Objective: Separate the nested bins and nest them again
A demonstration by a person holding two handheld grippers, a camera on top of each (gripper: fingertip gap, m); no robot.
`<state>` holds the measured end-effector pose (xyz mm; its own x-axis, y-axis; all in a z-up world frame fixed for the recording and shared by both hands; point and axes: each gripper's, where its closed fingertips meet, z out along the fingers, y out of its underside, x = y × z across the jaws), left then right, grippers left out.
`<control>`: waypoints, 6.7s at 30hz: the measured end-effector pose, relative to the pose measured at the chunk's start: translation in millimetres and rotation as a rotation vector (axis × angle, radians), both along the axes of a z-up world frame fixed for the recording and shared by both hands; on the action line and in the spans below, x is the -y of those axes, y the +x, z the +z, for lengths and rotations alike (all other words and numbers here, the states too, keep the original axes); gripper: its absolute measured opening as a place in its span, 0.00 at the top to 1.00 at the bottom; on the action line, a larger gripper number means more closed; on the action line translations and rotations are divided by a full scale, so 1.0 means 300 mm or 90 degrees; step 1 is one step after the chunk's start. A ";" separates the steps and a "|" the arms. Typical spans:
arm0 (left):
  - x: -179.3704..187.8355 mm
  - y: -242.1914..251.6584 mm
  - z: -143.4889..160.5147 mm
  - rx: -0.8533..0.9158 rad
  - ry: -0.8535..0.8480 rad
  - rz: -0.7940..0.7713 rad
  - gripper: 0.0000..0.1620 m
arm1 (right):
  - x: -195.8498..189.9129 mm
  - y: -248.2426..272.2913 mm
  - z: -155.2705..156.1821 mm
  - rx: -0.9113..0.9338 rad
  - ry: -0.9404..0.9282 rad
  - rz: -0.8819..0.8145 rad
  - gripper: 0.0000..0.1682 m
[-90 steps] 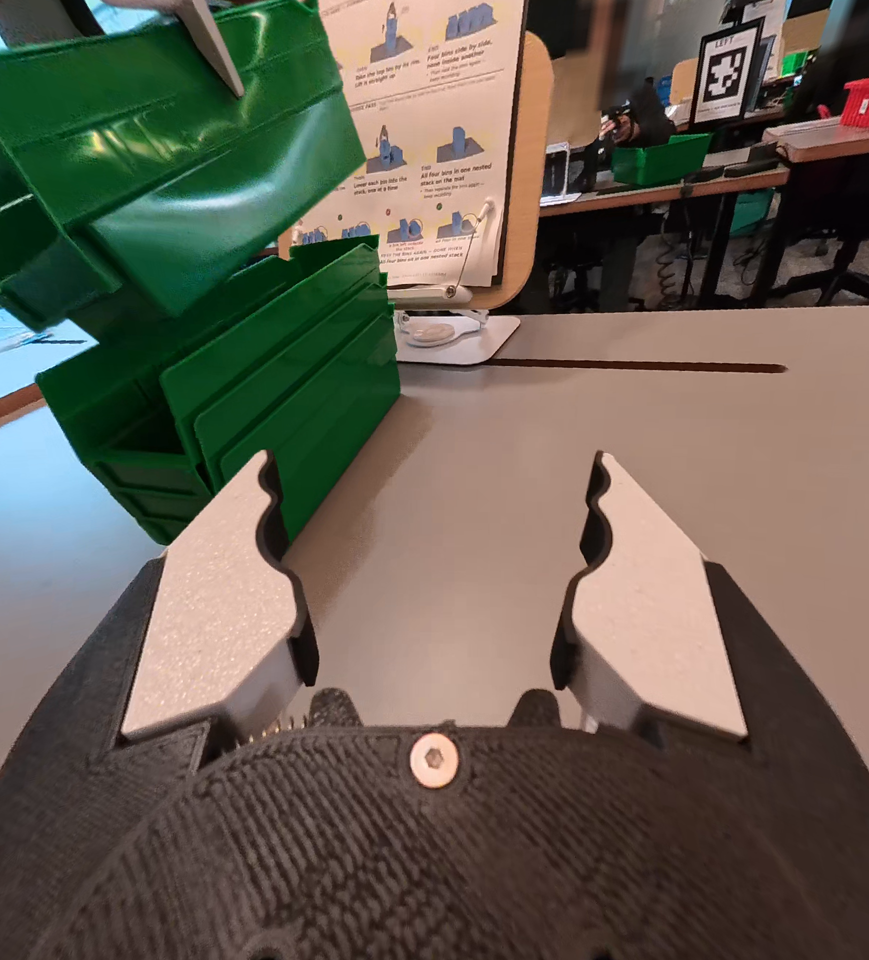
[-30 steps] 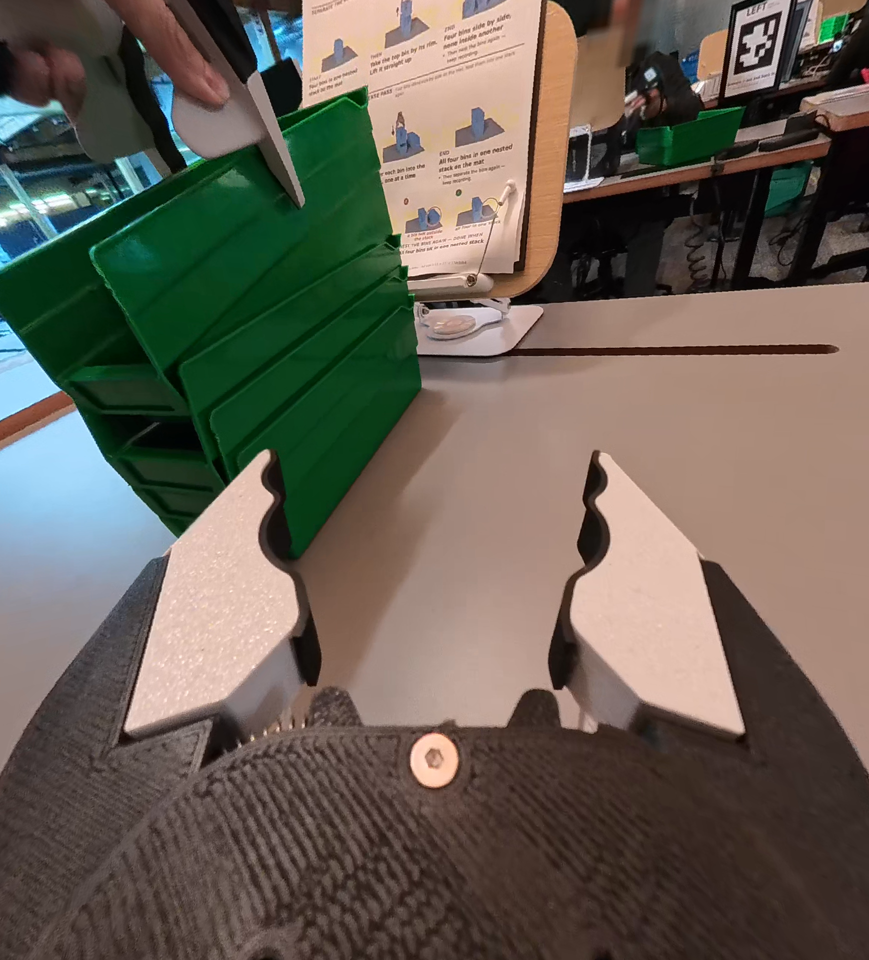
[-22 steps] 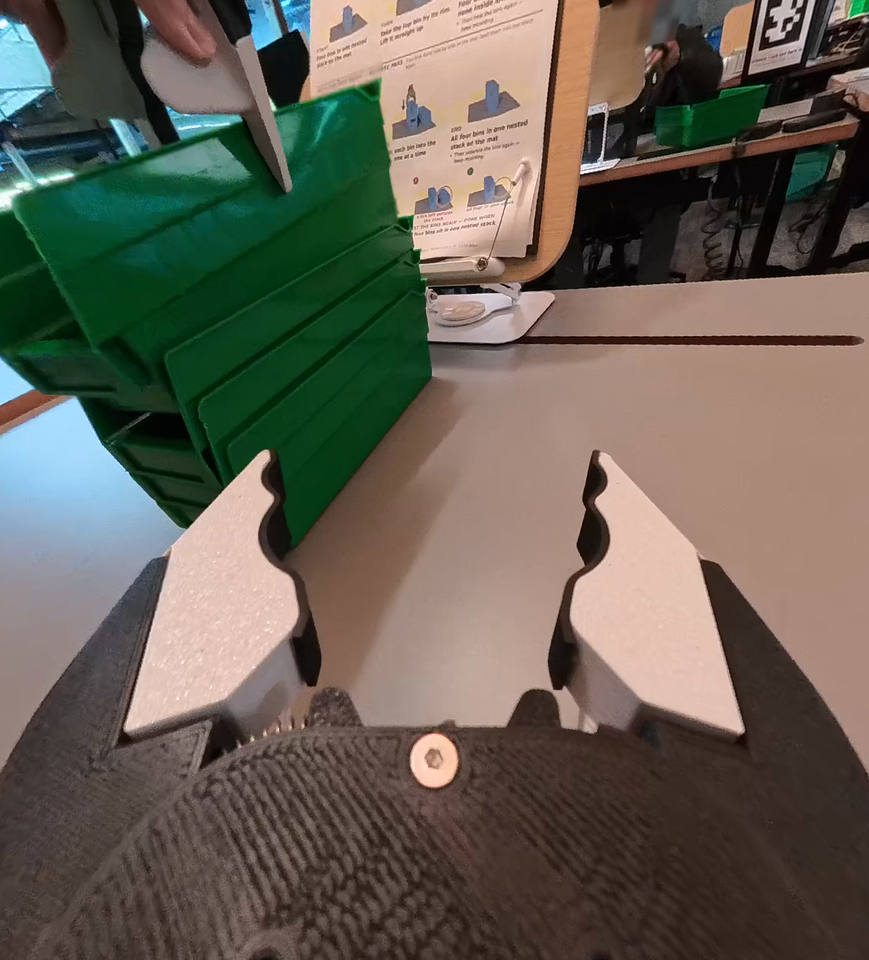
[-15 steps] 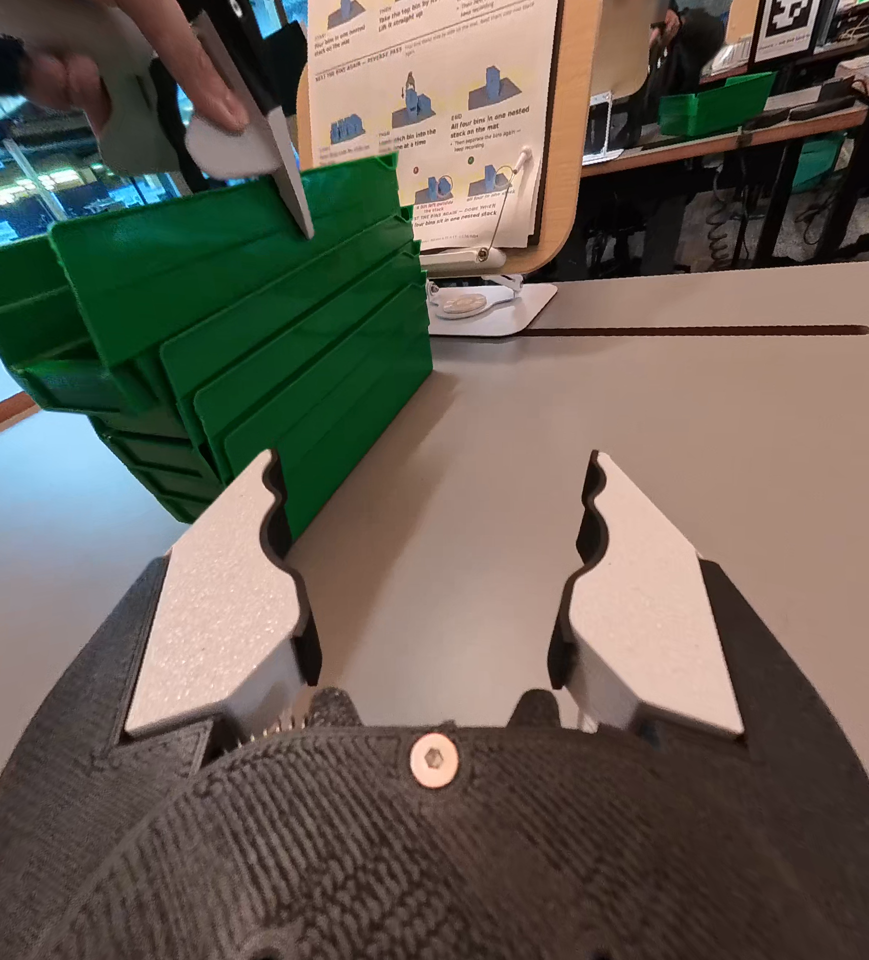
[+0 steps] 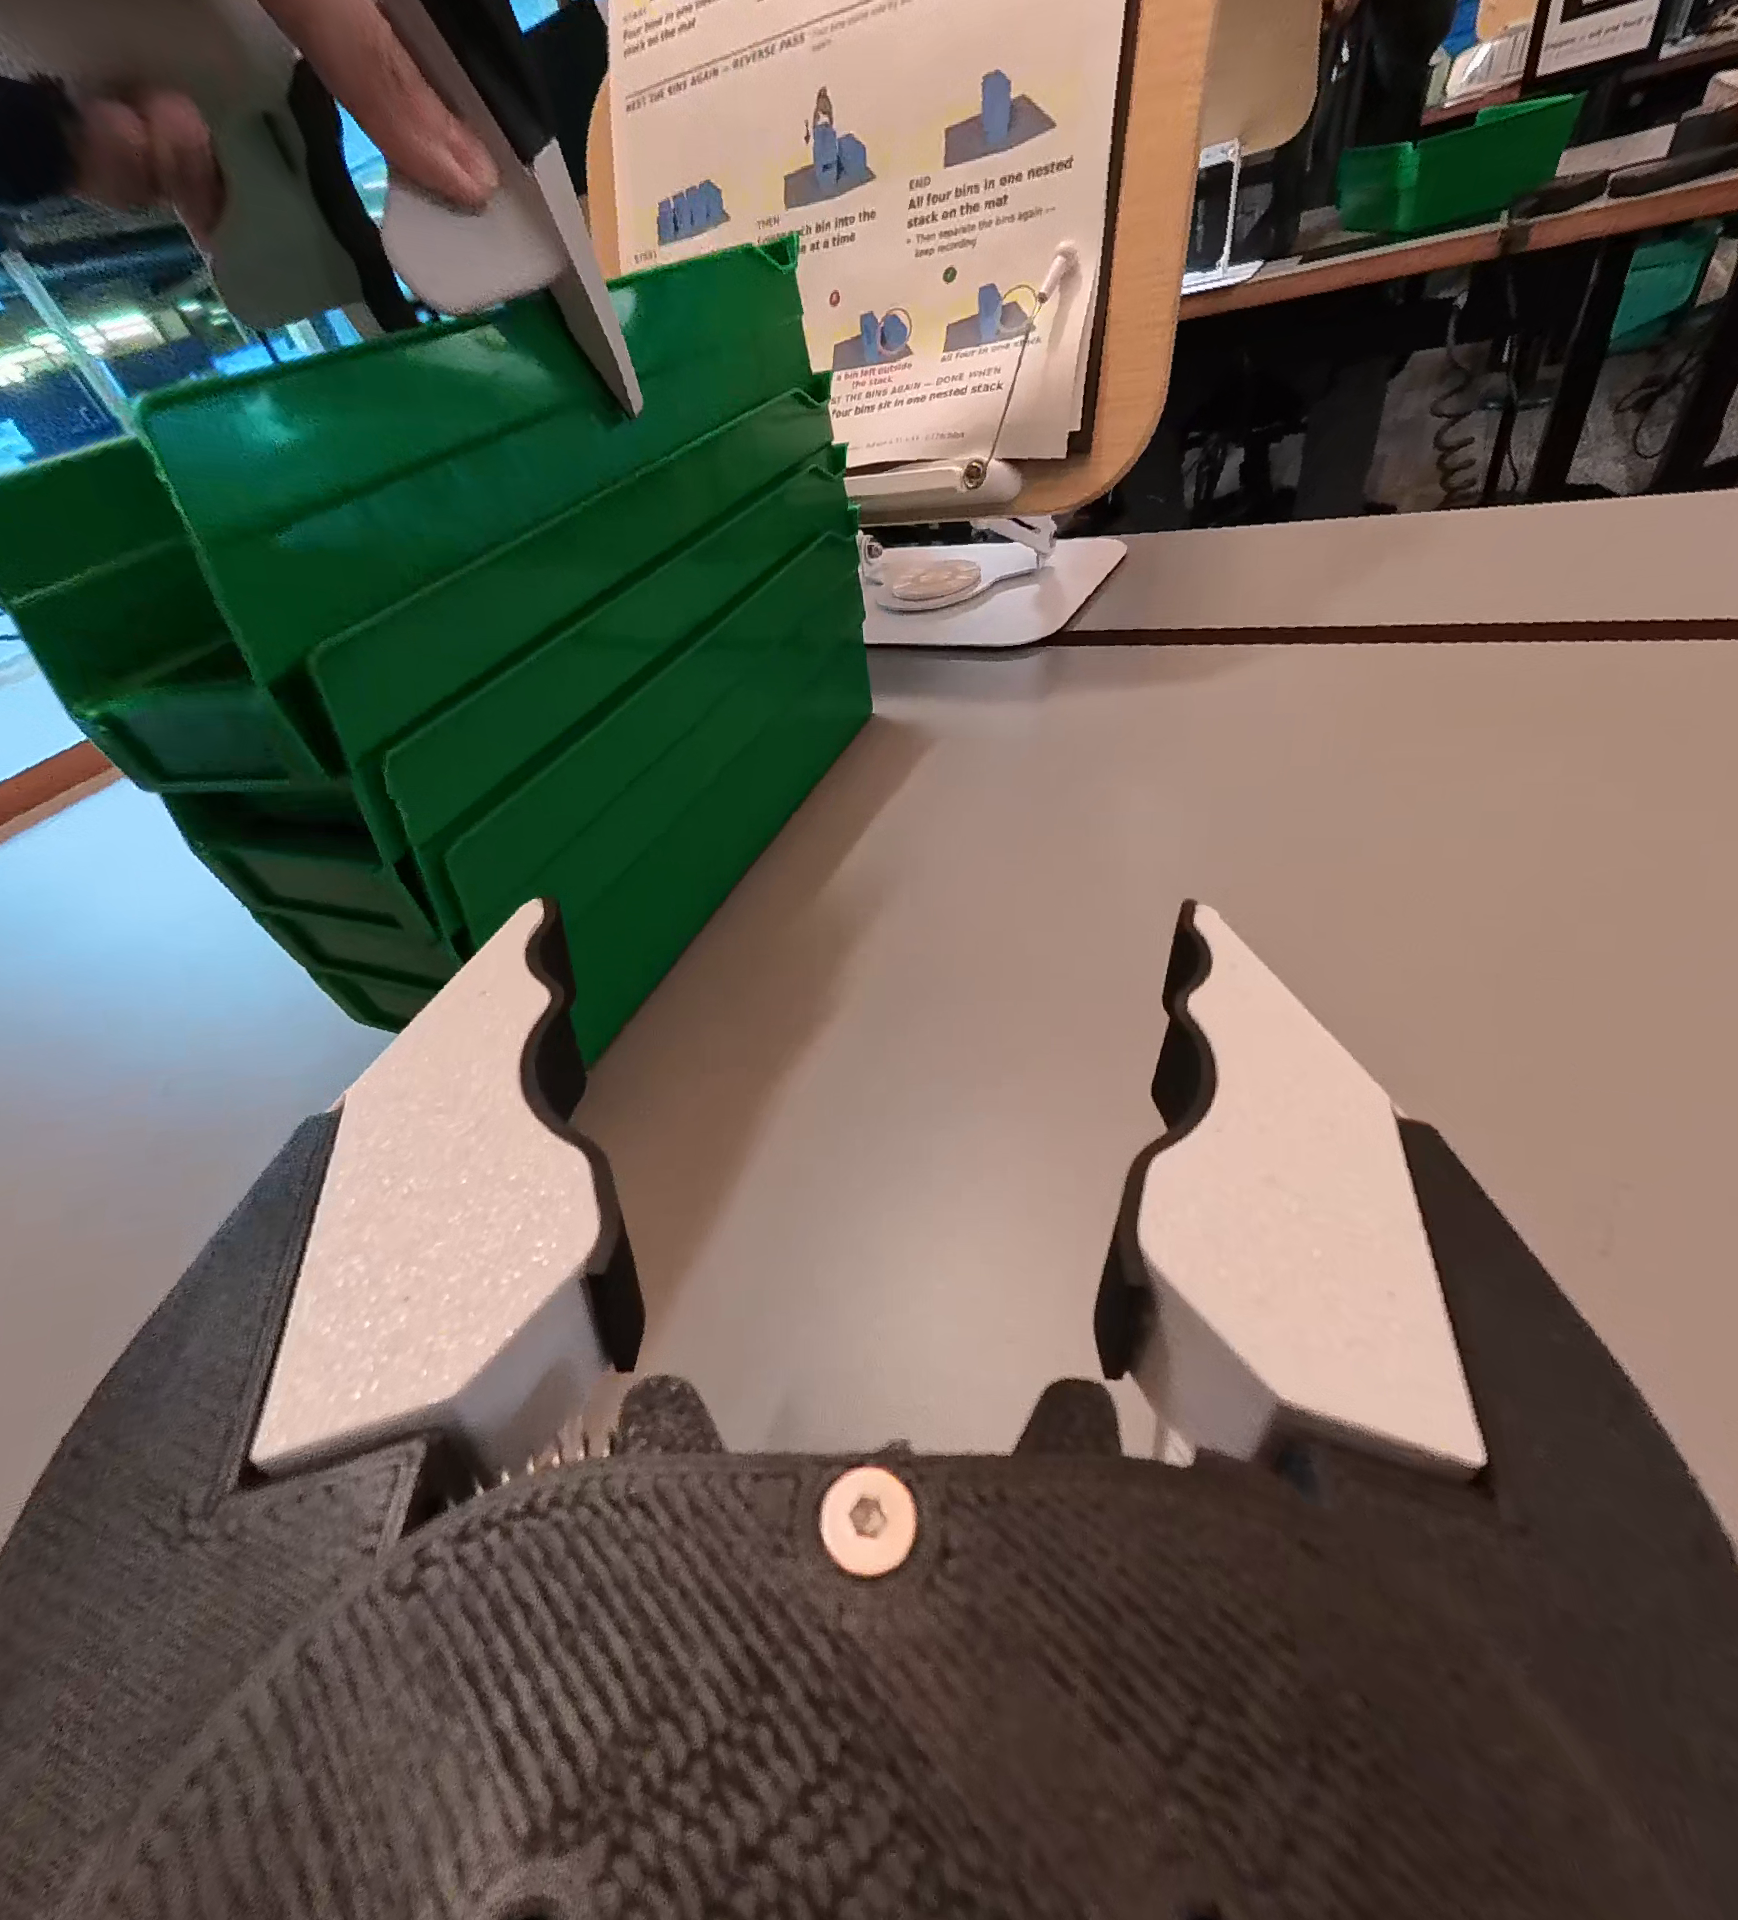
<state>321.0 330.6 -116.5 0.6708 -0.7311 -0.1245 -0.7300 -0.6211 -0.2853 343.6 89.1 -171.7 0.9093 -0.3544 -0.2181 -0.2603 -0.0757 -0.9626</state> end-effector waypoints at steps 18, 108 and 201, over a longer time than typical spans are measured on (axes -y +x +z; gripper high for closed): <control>0.011 0.006 -0.049 -0.020 -0.006 -0.012 0.28 | -0.010 -0.013 -0.027 0.003 -0.022 0.007 0.33; -0.455 -0.423 -0.326 0.528 0.303 -0.173 0.30 | -0.860 -0.056 0.186 -0.253 -0.521 0.022 0.46; -0.398 -0.392 -0.380 0.573 0.168 -0.170 0.31 | -0.707 -0.064 0.283 -0.229 -0.821 0.008 0.39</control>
<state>203.6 449.8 -230.5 0.4112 -0.8953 0.1712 -0.2783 -0.3021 -0.9117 324.6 301.3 -86.9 0.8767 -0.4796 0.0374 -0.4757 -0.8759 -0.0800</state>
